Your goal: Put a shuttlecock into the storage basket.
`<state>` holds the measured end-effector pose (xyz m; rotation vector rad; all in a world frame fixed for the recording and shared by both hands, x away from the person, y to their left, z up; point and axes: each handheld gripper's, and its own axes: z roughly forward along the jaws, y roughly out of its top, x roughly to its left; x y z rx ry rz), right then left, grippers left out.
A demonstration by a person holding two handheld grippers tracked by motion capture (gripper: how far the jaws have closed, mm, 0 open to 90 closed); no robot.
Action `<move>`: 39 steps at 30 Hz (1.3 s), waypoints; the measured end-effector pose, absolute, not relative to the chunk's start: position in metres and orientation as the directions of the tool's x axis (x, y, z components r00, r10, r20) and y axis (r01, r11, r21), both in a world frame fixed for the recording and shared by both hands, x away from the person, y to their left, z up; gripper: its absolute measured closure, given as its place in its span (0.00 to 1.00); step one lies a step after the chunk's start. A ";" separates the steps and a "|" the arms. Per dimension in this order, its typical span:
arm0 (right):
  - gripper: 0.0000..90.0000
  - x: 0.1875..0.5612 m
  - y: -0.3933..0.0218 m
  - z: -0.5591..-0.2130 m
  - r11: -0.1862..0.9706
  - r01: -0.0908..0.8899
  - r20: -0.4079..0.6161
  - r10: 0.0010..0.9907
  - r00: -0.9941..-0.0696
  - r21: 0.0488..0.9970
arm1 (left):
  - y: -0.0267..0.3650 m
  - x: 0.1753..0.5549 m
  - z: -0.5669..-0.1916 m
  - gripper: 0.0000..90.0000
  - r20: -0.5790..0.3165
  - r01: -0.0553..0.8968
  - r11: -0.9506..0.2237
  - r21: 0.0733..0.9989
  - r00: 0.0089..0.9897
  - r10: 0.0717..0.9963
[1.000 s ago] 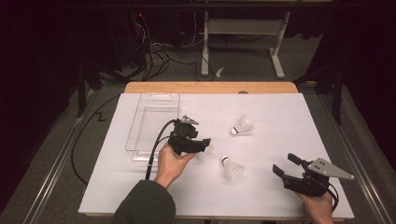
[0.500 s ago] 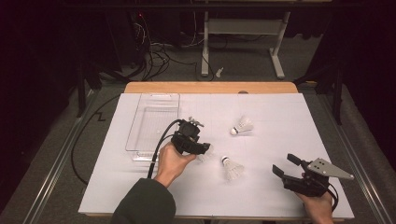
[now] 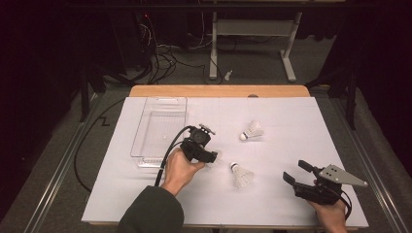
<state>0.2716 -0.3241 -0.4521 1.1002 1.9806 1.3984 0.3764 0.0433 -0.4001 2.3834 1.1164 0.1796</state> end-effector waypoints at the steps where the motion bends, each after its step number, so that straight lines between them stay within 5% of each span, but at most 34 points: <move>1: 0.28 0.272 -0.324 -0.452 0.157 0.338 0.067 0.822 -0.565 0.928 | 0.043 0.377 -0.401 0.52 -0.088 0.685 -0.542 0.486 0.656 0.750; 17: 0.28 0.271 -0.324 -0.452 0.157 0.336 0.068 0.819 -0.570 0.929 | 0.039 0.379 -0.410 0.57 -0.054 0.705 -0.557 0.439 0.640 0.766; 39: 0.28 0.271 -0.324 -0.452 0.161 0.332 0.062 0.818 -0.571 0.929 | 0.046 0.377 -0.411 0.83 -0.063 0.701 -0.552 0.451 0.642 0.764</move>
